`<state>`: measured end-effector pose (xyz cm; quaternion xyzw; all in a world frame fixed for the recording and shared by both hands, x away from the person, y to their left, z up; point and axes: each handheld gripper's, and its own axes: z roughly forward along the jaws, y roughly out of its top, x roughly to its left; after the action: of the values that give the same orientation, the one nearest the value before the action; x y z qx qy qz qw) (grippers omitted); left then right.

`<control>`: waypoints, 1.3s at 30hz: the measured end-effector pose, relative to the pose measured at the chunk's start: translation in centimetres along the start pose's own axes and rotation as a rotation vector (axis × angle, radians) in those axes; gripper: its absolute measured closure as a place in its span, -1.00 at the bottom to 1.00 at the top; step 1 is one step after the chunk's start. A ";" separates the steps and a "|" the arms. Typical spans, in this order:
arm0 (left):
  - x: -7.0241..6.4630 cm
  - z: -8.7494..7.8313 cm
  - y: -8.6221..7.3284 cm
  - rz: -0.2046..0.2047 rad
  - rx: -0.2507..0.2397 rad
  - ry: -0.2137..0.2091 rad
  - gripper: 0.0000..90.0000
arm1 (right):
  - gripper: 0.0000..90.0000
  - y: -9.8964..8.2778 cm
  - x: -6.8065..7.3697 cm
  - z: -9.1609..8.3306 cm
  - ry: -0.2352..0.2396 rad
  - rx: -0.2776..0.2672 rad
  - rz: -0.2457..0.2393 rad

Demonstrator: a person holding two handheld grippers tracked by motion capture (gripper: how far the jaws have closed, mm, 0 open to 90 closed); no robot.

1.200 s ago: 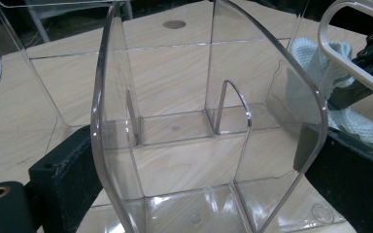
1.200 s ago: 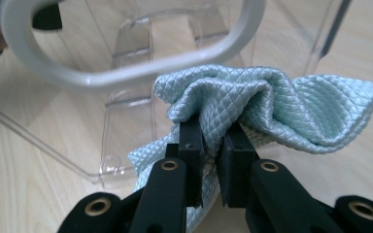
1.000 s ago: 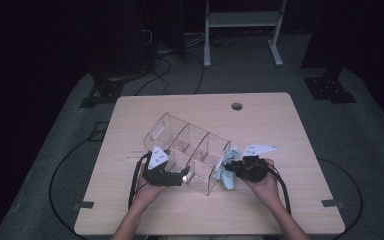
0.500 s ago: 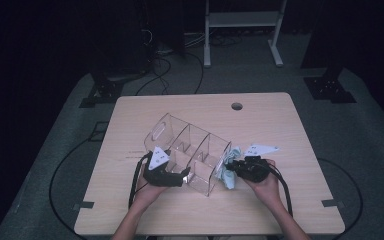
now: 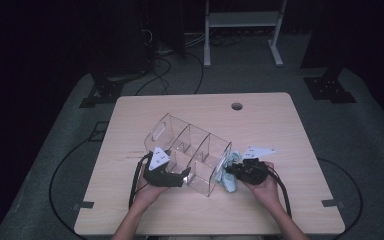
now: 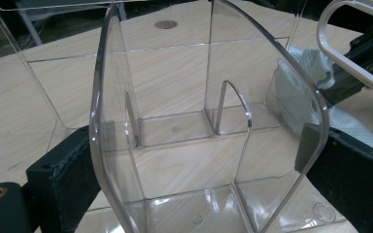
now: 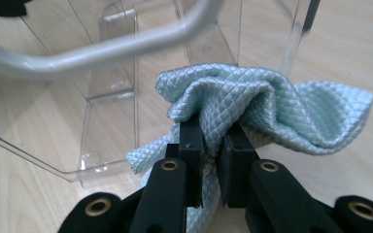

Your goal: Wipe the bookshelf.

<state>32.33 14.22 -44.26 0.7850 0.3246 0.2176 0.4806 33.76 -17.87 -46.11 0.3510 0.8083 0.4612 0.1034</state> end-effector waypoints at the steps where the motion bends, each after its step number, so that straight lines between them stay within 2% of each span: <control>1: 0.0 0.0 0.0 -0.001 0.000 0.000 -0.90 | 0.81 0.5 0.1 -0.5 -0.002 -0.026 -0.001; 5: 0.0 0.0 0.0 -0.002 -0.001 -0.004 -0.91 | 0.81 0.6 0.2 -0.7 -0.003 -0.043 -0.003; 6: 0.1 0.0 0.0 -0.001 0.000 -0.006 -0.91 | 0.81 0.2 0.0 -0.3 0.006 -0.032 0.009; 7: 0.1 0.0 0.0 -0.001 0.000 -0.006 -0.91 | 0.81 -0.5 -0.5 0.5 0.005 0.012 0.026; 8: 0.0 0.0 0.0 -0.002 -0.001 -0.007 -0.91 | 0.81 -0.5 -0.5 0.5 0.005 0.012 0.026; 9: 0.0 0.0 0.0 -0.001 0.000 -0.006 -0.91 | 0.81 -0.6 -0.5 0.5 0.008 0.008 0.034; 12: 0.0 0.1 0.0 -0.001 -0.001 -0.005 -0.91 | 0.81 0.7 -0.2 -0.6 -0.015 -0.036 0.004; 15: 0.0 0.0 0.0 0.003 -0.001 -0.004 -0.91 | 0.81 0.6 -0.3 -0.7 -0.005 -0.058 0.019; 17: 0.0 0.0 0.1 0.006 0.001 -0.003 -0.91 | 0.81 0.0 -0.8 0.0 -0.002 -0.014 0.027; 18: 0.0 0.0 0.1 0.008 0.001 -0.002 -0.91 | 0.81 0.0 -0.8 -0.1 -0.007 -0.011 0.027; 19: -0.1 0.0 0.1 0.009 0.001 -0.001 -0.91 | 0.81 0.3 -0.7 -0.3 -0.006 -0.023 0.029; 21: 0.0 0.0 0.0 0.009 0.001 0.003 -0.91 | 0.81 2.0 -0.2 -1.8 -0.042 -0.074 -0.024; 24: -0.1 0.0 0.1 0.010 -0.001 0.004 -0.91 | 0.82 1.9 -0.4 -1.8 -0.034 -0.090 -0.009; 25: -0.1 0.0 0.1 0.012 0.001 0.005 -0.91 | 0.81 0.9 -0.8 -0.7 -0.022 -0.042 0.003; 26: 0.0 0.0 0.1 0.013 0.001 0.004 -0.91 | 0.81 0.9 -0.8 -0.7 -0.022 -0.042 0.003; 27: 0.0 0.0 0.1 0.013 0.001 0.003 -0.91 | 0.82 -0.2 -1.0 0.6 -0.021 0.015 0.007; 30: 0.0 0.0 0.1 0.012 0.002 0.005 -0.91 | 0.81 0.1 -1.0 0.3 -0.026 0.002 0.006; 31: 0.0 0.0 0.1 0.012 0.001 0.005 -0.91 | 0.81 0.7 -1.1 -0.4 -0.026 -0.034 0.011; 32: -0.1 0.0 0.1 0.012 0.000 0.004 -0.91 | 0.82 0.9 -1.2 -0.5 -0.023 -0.043 0.017; 34: 0.0 0.0 0.1 0.012 0.001 0.004 -0.91 | 0.81 0.8 -1.2 -0.5 -0.021 -0.042 0.019; 35: 0.0 0.0 0.1 0.012 0.003 0.004 -0.91 | 0.81 -0.1 -1.3 0.4 -0.010 -0.012 0.027; 36: 0.0 0.0 0.1 0.012 0.002 0.004 -0.91 | 0.81 -0.1 -1.3 0.4 -0.010 -0.012 0.027; 37: -0.1 0.0 0.1 0.011 0.002 0.005 -0.91 | 0.81 -1.0 -1.4 1.4 -0.004 0.034 0.031; 39: -0.1 0.0 0.1 0.010 0.001 0.006 -0.91 | 0.81 -1.5 -1.4 1.8 0.002 0.052 0.037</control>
<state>32.34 14.13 -44.16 0.7863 0.3221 0.2220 0.4782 34.98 -18.10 -48.52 0.3681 0.8134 0.4422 0.0851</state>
